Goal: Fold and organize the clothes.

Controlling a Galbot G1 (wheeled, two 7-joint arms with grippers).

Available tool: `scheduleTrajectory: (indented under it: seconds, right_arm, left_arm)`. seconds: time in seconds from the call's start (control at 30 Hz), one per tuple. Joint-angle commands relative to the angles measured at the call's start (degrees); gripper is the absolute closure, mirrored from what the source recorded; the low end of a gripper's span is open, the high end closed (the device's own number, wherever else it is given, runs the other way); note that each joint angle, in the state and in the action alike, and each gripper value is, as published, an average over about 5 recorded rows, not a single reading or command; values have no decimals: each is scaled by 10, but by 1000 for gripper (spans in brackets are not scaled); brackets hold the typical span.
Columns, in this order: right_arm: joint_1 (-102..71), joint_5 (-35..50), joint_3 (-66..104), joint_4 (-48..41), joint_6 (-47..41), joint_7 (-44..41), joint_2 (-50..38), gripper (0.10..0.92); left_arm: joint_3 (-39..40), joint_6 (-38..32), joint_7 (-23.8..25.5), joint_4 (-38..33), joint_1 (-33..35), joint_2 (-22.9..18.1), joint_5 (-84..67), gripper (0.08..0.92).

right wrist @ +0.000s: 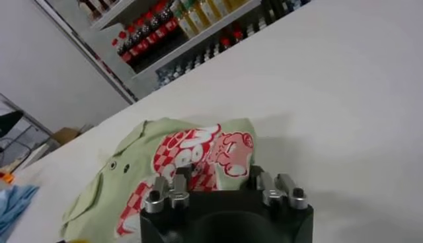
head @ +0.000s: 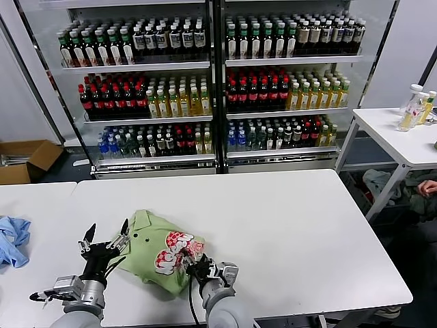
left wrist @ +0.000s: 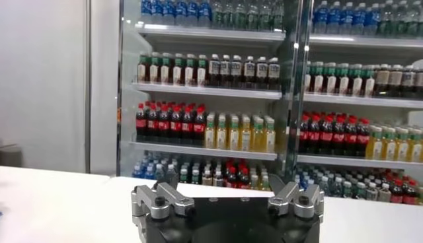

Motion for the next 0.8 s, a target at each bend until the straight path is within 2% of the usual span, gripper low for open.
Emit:
scheduleTrajectory:
  seconds: [0.03,0.23,0.43,0.8]
  right_arm:
    - [23,-17,-2,-30,1,8,15,536]
    - [69,-66,23,-48,-44,-20,-14,709]
    - [143,-119,60,-74,-126,-118,-89,864]
    - [238,-250,67,-146,-148,-320,-215,883]
  left_arm:
    - [-8,-3,-1,2,1,-2,-2,177]
    - [-5,-4,-1,2,3,-4,0,177]
    - [-3,-4,0,-1,7,-3,3,177]
    - [9,-2,3,-2,9,-3,13,177]
